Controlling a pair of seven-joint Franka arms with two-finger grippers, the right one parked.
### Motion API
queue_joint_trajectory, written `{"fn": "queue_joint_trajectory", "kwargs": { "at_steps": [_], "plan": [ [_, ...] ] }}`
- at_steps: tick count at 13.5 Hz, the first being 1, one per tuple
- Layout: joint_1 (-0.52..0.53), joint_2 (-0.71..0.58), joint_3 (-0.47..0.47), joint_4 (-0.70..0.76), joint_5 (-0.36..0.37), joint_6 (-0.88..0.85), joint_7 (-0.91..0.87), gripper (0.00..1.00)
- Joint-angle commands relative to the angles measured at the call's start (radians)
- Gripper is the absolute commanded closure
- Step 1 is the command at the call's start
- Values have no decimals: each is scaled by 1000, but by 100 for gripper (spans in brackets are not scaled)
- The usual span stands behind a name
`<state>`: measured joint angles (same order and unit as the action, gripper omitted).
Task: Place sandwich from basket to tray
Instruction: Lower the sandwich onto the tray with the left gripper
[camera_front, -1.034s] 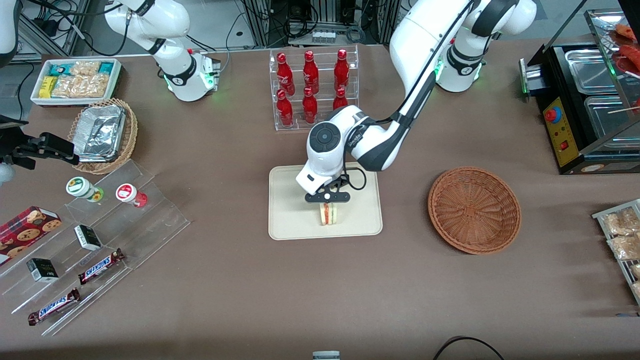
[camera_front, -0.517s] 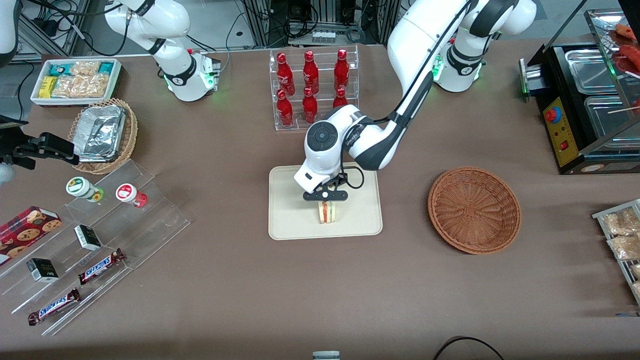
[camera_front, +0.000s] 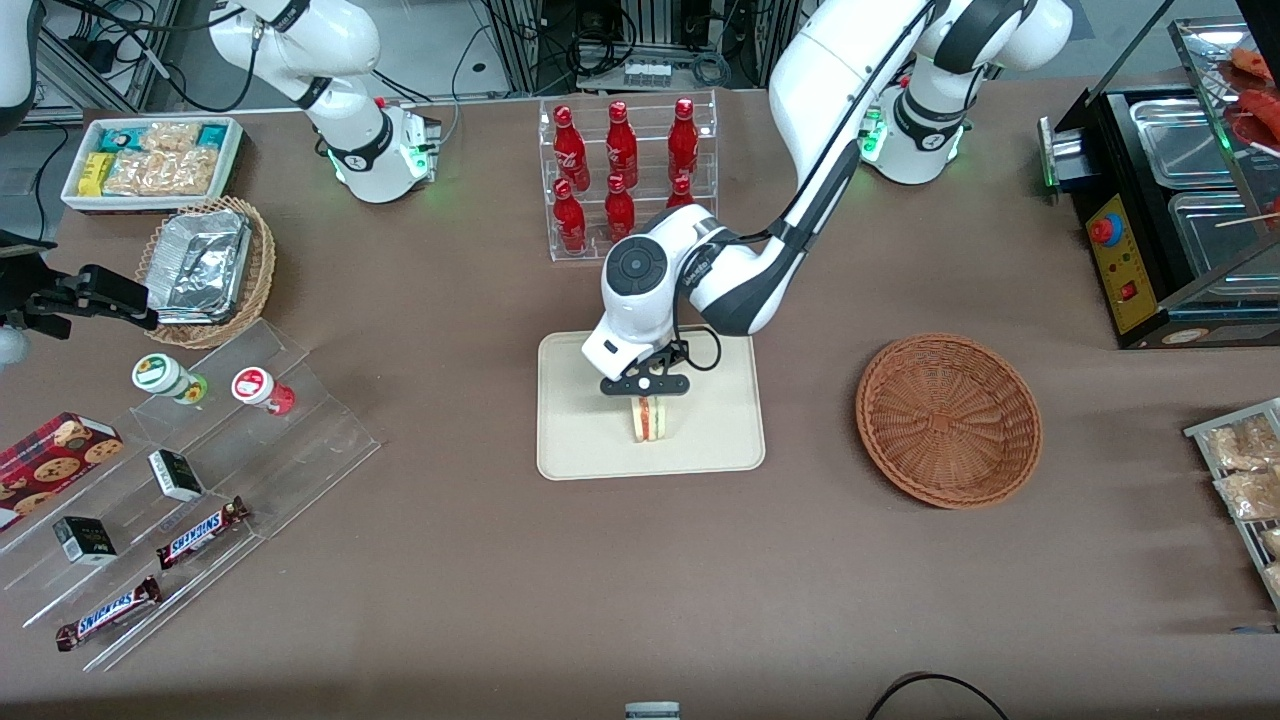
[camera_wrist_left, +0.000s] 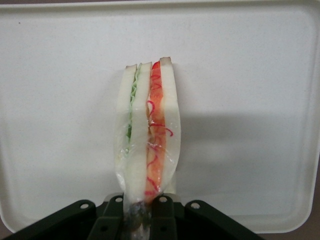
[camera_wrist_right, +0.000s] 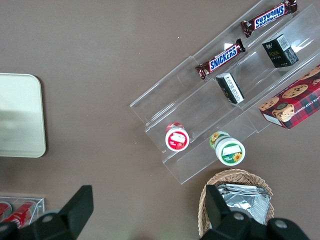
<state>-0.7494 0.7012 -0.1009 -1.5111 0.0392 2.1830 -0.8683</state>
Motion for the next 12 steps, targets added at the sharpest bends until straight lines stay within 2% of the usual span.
{"fn": "queue_joint_trajectory", "kwargs": {
  "at_steps": [1,2,4,5,6,7,12],
  "plan": [
    [-16,18,10,23,2,3,-35,100],
    [-16,20,10,25,4,3,-46,92],
    [-16,27,10,26,4,3,-47,54],
    [-16,27,12,26,4,3,-47,33],
    [-16,27,12,28,4,3,-47,8],
    [-16,27,12,29,4,3,-47,0],
    [-15,-17,15,35,5,-17,-61,0]
  ]
}}
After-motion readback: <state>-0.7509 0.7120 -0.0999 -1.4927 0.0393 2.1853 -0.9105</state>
